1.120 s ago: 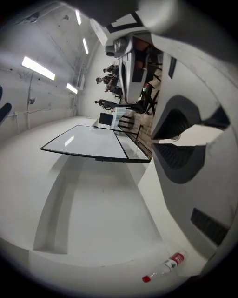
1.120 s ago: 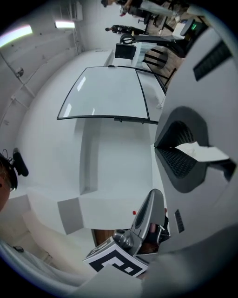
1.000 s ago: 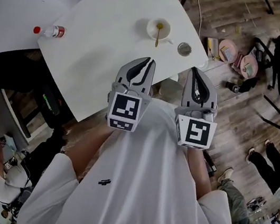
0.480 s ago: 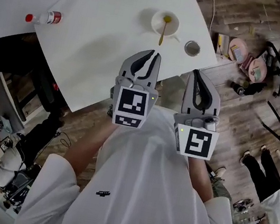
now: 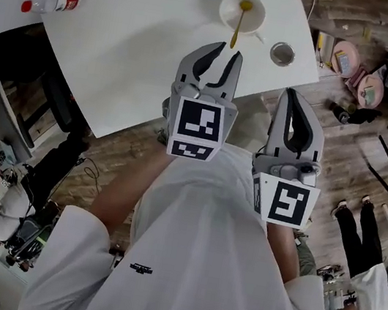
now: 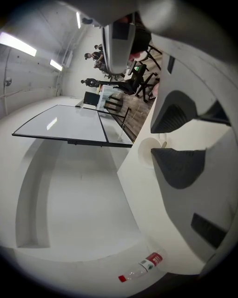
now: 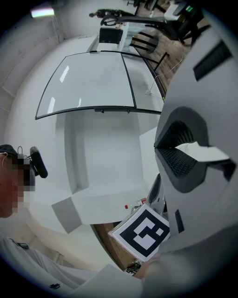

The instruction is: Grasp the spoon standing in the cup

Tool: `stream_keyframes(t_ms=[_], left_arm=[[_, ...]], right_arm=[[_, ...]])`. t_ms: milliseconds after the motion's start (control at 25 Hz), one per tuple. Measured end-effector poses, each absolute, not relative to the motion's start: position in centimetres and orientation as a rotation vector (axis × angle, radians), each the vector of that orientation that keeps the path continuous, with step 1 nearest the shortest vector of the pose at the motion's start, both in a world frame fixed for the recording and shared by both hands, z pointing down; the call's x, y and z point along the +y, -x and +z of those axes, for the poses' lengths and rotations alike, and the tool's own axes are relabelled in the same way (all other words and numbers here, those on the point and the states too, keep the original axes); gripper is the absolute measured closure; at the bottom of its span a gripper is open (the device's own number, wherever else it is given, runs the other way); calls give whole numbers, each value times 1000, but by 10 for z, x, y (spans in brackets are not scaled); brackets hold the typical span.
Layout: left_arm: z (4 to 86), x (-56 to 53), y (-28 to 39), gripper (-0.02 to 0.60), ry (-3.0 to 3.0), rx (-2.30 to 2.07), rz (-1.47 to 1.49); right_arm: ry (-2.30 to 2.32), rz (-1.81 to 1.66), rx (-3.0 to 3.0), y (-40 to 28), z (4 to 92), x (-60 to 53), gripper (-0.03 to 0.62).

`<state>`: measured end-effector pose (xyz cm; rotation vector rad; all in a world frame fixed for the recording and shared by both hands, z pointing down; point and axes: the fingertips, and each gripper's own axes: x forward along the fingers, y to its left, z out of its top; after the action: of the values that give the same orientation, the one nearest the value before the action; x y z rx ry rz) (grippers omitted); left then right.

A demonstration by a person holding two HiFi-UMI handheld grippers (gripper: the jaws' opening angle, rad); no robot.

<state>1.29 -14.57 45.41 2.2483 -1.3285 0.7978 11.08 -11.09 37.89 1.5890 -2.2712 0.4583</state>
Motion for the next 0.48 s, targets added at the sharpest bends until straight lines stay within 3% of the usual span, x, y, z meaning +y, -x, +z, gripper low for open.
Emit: stream_keyframes(t_ms=[480], left_arm=[[495, -159, -17, 460, -2225, -1277, 887]], right_arm=[[-1595, 532, -2234, -112, 404, -113, 591]])
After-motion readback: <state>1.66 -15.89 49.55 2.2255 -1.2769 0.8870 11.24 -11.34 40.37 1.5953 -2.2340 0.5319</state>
